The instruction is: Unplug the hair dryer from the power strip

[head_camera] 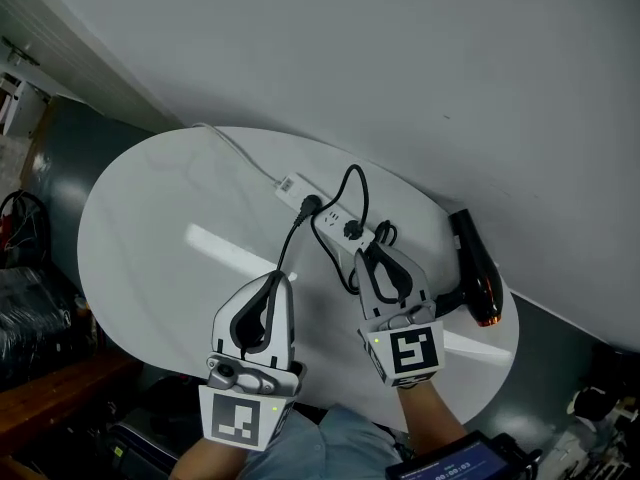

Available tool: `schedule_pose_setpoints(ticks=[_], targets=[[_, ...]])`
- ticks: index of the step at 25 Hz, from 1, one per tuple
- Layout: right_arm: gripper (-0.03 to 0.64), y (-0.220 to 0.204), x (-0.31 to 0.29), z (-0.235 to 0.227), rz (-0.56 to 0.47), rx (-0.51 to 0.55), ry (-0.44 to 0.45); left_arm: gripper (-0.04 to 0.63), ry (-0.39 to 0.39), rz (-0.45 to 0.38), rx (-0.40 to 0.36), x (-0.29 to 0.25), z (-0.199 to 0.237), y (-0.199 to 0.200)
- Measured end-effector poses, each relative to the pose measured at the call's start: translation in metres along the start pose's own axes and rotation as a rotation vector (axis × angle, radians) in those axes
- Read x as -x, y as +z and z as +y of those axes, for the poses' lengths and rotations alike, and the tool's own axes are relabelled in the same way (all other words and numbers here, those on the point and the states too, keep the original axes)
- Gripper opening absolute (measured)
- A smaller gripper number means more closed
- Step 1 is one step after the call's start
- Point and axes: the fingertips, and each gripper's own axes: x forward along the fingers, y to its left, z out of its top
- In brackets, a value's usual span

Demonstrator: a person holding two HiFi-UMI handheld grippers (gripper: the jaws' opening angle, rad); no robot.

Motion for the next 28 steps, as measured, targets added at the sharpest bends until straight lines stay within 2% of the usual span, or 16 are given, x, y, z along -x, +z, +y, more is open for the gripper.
schedule_pose_setpoints(ticks=[4, 7, 10, 15, 19, 24, 28], targets=[[0.103, -0.022, -0.025, -0.008, 0.049, -0.010, 0.001, -0.002, 0.002, 0.039, 0.013, -0.017, 0.013, -0.017], [0.104, -0.030, -0.040, -0.010, 0.059, -0.001, 0.010, -0.002, -0.001, 0.049, 0.010, -0.027, 0.021, -0.026], [0.103, -0.028, -0.051, -0.011, 0.022, 0.010, 0.013, -0.002, -0.006, 0.043, 0.006, -0.034, 0.025, -0.030], [0.094, -0.038, -0.058, -0.009, 0.070, -0.001, 0.015, -0.002, -0.004, 0.070, 0.024, -0.037, 0.030, -0.037], [0.064, -0.033, -0.060, -0.010, 0.045, 0.021, 0.000, -0.002, -0.005, 0.019, 0.001, -0.040, 0.034, -0.026], [0.055, -0.027, -0.052, -0.012, 0.073, 0.018, -0.025, -0.002, 0.012, 0.044, 0.009, -0.033, 0.034, -0.029], [0.055, 0.002, -0.045, -0.014, 0.007, 0.016, -0.031, -0.002, -0.003, -0.003, -0.005, -0.031, 0.030, -0.016]])
